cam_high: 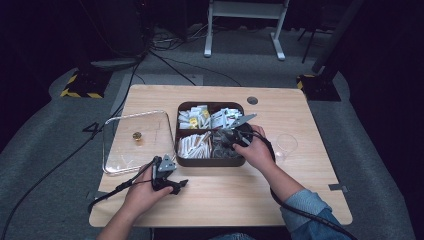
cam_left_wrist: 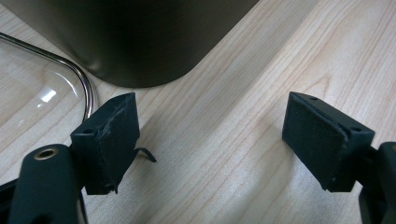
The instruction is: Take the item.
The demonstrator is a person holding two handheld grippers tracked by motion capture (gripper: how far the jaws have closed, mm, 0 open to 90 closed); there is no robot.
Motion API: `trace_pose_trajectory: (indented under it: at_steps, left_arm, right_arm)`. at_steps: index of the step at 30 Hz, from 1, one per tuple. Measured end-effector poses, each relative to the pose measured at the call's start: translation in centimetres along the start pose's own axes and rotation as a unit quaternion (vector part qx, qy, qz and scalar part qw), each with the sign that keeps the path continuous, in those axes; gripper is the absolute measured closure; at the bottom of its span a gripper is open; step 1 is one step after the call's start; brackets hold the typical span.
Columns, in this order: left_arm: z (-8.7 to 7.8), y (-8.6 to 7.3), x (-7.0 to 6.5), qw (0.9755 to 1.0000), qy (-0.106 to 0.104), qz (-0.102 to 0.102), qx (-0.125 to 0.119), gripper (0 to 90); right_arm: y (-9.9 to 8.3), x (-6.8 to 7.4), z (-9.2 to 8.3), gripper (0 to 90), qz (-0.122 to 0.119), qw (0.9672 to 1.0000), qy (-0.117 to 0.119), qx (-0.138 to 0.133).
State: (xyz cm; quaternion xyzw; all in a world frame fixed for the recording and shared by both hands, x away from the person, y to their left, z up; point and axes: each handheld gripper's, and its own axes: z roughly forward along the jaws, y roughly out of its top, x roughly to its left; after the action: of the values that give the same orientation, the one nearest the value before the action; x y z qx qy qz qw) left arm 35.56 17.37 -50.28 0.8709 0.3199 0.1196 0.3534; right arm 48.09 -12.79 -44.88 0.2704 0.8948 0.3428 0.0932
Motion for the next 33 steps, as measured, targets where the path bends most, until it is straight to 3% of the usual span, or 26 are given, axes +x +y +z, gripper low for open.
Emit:
trace_pose_trajectory:
  at_steps: [1, 2, 9, 19, 26, 33]
  left_arm:
    - [0.0, 0.0, 0.0, 1.0000, 0.000, 0.000, 0.000, 19.4]
    - [0.0, 0.0, 0.0, 1.0000, 0.000, 0.000, 0.000, 19.4]
    - [0.0, 0.0, 0.0, 1.0000, 0.000, 0.000, 0.000, 19.4]
    - [0.0, 0.0, 0.0, 1.0000, 0.000, 0.000, 0.000, 19.4]
    - [0.0, 0.0, 0.0, 1.0000, 0.000, 0.000, 0.000, 19.4]
    - [0.0, 0.0, 0.0, 1.0000, 0.000, 0.000, 0.000, 19.4]
  right_arm:
    - [0.0, 0.1, -0.1, 67.7, -0.001, 1.0000, 0.000, -0.001]
    - [0.0, 0.1, -0.2, 74.3, -0.004, 1.0000, 0.000, -0.006]
    - [0.1, 0.3, -0.9, 75.0, -0.014, 0.9996, -0.002, -0.023]
    - [0.9, 0.1, -3.2, 75.2, -0.009, 0.9978, 0.006, -0.065]
    - [1.1, 0.1, -5.0, 75.1, -0.012, 0.9946, 0.012, -0.102]
    - [1.3, 0.2, -6.6, 75.2, -0.007, 0.9894, 0.024, -0.143]
